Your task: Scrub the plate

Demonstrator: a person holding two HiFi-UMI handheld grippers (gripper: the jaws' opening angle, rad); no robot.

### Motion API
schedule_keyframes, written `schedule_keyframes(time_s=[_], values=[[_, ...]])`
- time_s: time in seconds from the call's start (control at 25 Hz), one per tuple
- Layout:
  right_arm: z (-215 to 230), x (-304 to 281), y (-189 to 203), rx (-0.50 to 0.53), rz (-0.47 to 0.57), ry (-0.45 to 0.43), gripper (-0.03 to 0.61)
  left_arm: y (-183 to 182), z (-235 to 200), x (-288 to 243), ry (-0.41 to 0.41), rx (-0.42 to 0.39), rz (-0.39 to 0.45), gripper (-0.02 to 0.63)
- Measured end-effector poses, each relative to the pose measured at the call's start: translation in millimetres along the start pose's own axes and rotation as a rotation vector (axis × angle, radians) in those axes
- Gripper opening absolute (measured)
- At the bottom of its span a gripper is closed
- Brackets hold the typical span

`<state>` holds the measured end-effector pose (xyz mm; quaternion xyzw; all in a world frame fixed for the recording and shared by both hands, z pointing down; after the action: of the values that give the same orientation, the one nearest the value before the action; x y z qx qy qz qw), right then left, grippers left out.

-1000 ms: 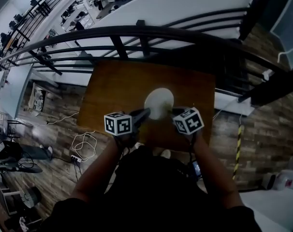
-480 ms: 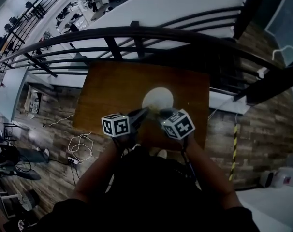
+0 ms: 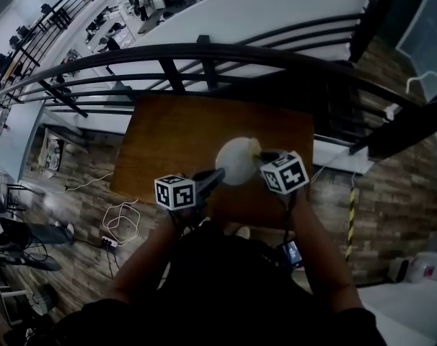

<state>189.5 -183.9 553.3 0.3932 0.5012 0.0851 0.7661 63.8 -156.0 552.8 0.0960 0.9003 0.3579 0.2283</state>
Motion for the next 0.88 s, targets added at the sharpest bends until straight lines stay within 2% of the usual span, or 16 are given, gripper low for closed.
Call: schedule_keyframes(time_s=[0.08, 0.2, 0.4, 0.52, 0.68, 0.88], values=[[-11, 3, -20, 0.031, 0.03, -0.003, 0.054, 1, 2, -2, 0.007, -0.007, -0.012, 0.025], [-45, 3, -39, 0.092, 0.062, -0.059, 0.054, -2, 4, -5, 0.018, -0.008, -0.017, 0.023], [-98, -2, -34, 0.156, 0.051, -0.167, 0.054, -19, 4, 4, 0.025, -0.033, 0.01, 0.018], [-100, -4, -22, 0.129, 0.038, -0.181, 0.054, -25, 3, 10, 0.022, -0.039, 0.028, 0.018], [-96, -11, 1, 0.104, -0.028, -0.196, 0.054, -33, -2, 20, 0.0, -0.045, 0.062, 0.02], [-68, -8, 18, 0.053, -0.059, -0.131, 0.054, -29, -2, 28, -0.016, -0.075, 0.052, 0.02]])
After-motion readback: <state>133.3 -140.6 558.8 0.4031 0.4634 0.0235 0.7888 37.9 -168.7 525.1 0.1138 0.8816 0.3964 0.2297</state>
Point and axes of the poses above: the fingertips, and each gripper's own axes: x backward along the fingers, z to its right, y out of its underside, the point moved 2 cm from there along x, backward along the fingers, and after that the axes turned 2 degrees about -x, right-handed, at the moved point
